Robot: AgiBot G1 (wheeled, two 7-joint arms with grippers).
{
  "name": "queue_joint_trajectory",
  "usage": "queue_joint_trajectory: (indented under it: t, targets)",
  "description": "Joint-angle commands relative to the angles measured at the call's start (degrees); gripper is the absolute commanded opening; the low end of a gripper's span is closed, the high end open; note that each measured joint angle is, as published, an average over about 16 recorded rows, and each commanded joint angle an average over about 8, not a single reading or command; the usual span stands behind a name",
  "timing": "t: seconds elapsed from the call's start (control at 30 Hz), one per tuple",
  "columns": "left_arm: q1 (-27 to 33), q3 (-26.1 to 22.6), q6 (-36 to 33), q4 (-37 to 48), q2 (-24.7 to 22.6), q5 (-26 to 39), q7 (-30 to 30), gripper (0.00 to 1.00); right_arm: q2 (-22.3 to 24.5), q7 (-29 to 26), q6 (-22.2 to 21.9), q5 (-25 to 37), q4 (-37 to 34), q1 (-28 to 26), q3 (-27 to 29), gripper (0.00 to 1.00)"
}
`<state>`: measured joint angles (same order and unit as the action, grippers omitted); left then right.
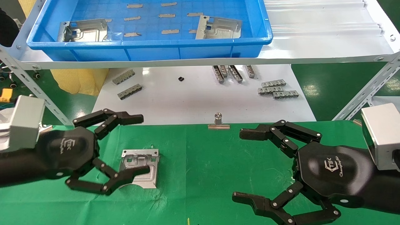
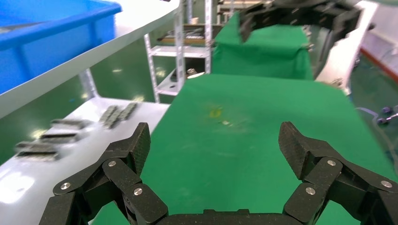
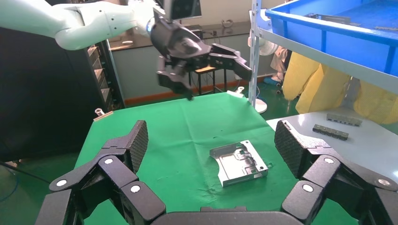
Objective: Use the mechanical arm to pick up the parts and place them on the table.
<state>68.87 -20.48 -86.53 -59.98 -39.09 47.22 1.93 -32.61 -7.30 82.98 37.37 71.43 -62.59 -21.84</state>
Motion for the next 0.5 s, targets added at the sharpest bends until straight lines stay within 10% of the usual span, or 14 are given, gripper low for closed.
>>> queue_joint_trajectory:
  t: [0.03,0.5]
  targets:
    - [-1.4,0.8,0.2,-2.5,0.8,-1.0,1.6,1.00,0.0,0.0,0.0,0.0,0.0,0.0,0.0,1.00]
    - [-8.3,5.1,0.9,-15.5,4.6,-6.2,9.6,1.00,0.0,0.0,0.0,0.0,0.0,0.0,0.0,1.00]
